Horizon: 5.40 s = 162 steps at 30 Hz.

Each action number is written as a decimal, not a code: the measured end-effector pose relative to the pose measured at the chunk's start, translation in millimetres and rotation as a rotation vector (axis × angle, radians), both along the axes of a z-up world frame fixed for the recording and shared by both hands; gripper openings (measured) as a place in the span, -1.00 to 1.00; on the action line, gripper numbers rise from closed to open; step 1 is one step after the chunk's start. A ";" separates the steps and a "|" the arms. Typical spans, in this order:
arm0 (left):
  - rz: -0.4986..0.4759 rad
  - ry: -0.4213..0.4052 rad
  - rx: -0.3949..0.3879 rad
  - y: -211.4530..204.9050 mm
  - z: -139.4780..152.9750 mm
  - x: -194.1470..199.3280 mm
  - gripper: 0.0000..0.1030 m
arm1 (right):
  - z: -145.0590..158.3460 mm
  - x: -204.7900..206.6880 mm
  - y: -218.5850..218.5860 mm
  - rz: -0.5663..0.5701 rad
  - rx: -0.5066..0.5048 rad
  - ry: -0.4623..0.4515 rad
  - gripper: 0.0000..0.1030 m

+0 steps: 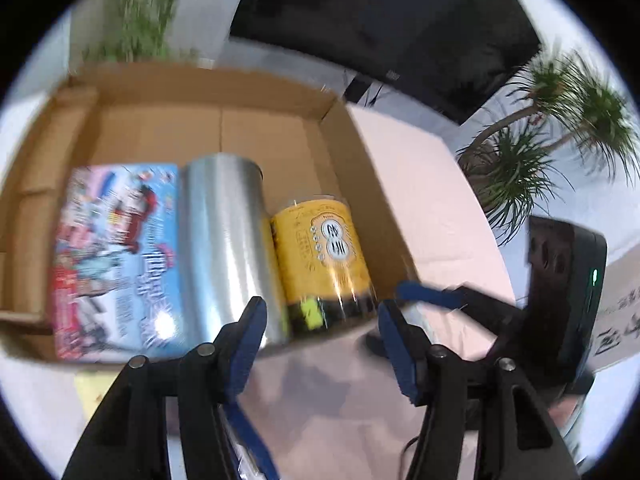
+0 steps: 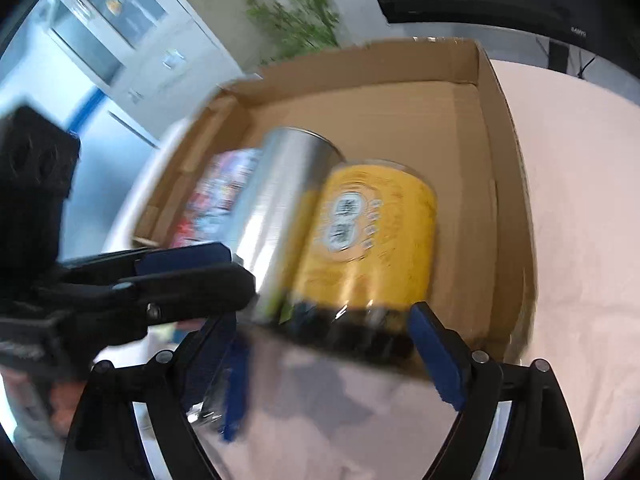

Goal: Organize rigid objects

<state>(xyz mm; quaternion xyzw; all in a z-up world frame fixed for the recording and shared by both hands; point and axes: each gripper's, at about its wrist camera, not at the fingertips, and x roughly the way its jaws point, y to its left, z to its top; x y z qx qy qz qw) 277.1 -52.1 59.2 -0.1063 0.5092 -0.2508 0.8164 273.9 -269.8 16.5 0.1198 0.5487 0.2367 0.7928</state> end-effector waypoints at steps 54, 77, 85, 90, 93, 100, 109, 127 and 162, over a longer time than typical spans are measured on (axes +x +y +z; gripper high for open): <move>-0.423 0.210 0.187 -114.6 -97.9 -152.3 -0.13 | -63.0 -154.8 -69.3 -0.199 0.025 0.200 0.15; -0.119 0.108 0.003 -119.1 -27.2 39.2 -0.14 | 51.5 81.0 -84.3 -0.061 0.022 -0.103 -0.15; -0.136 0.185 0.013 -129.2 -32.4 51.6 -0.10 | 4.9 90.6 -82.8 -0.064 0.011 -0.025 -0.13; -0.125 0.212 -0.012 -119.8 -25.7 50.4 -0.10 | -15.7 89.6 -70.9 -0.087 -0.036 0.022 -0.09; -0.118 0.162 0.010 -109.7 -14.4 36.4 -0.10 | -22.6 85.5 -67.5 -0.098 -0.056 0.014 -0.08; -0.038 -0.082 0.056 -37.7 36.5 -37.4 -0.06 | 11.1 47.7 -66.7 -0.132 -0.121 -0.087 0.50; 0.148 -0.353 0.297 59.1 55.9 -122.2 0.91 | 43.8 -106.2 -28.3 -0.196 -0.145 -0.289 0.99; 0.254 -0.251 0.207 140.7 12.2 -186.1 0.91 | -59.6 -140.6 114.8 -0.117 -0.012 0.047 0.28; 0.089 -0.013 0.035 49.2 -52.2 -142.9 0.91 | 13.7 -254.3 63.9 0.204 -0.509 -0.520 0.85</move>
